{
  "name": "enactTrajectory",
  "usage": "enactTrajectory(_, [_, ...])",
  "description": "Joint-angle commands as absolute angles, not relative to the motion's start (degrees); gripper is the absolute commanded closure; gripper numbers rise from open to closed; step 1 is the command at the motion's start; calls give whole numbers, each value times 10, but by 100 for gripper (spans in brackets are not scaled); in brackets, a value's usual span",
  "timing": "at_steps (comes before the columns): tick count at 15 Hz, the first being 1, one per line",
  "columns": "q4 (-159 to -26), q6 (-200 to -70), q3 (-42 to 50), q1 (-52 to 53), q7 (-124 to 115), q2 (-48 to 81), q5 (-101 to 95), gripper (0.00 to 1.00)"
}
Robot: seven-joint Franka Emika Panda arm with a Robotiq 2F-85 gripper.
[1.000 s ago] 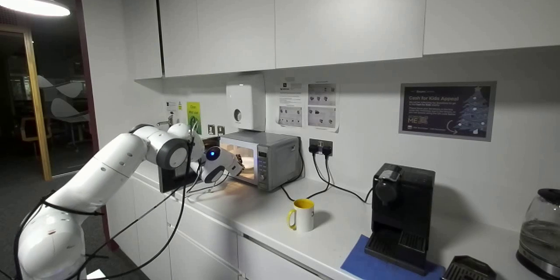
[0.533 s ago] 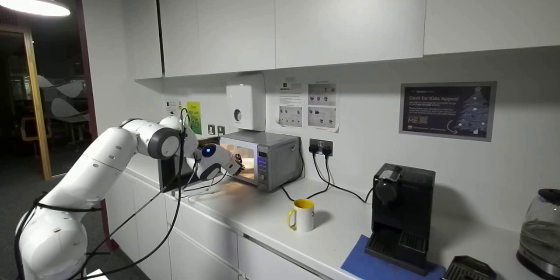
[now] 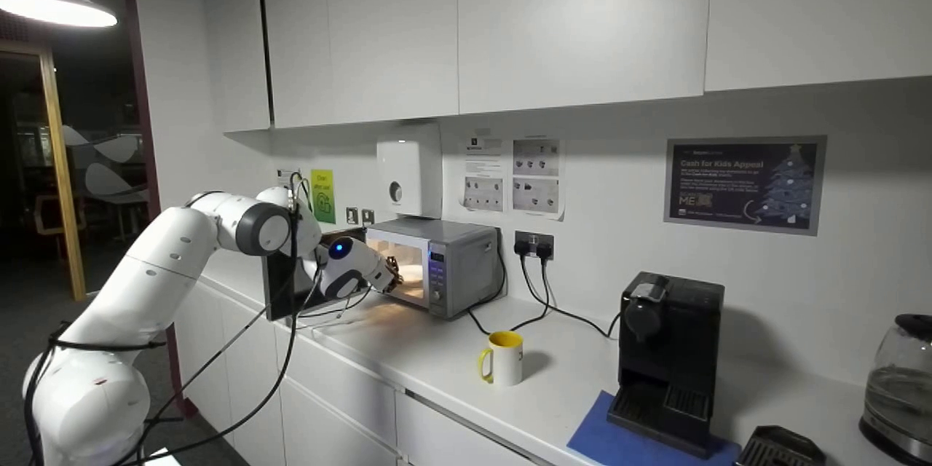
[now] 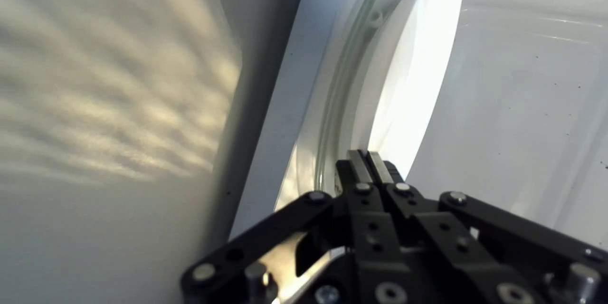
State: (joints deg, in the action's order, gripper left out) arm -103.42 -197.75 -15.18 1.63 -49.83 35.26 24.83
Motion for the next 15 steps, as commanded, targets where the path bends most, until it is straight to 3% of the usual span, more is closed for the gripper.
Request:
enactTrajectory(1, [-1087,-1986,-129,37,-487,294,277,99])
enactTrajectory(15, [-1076,-1975,-117,48,-491,313,272,98])
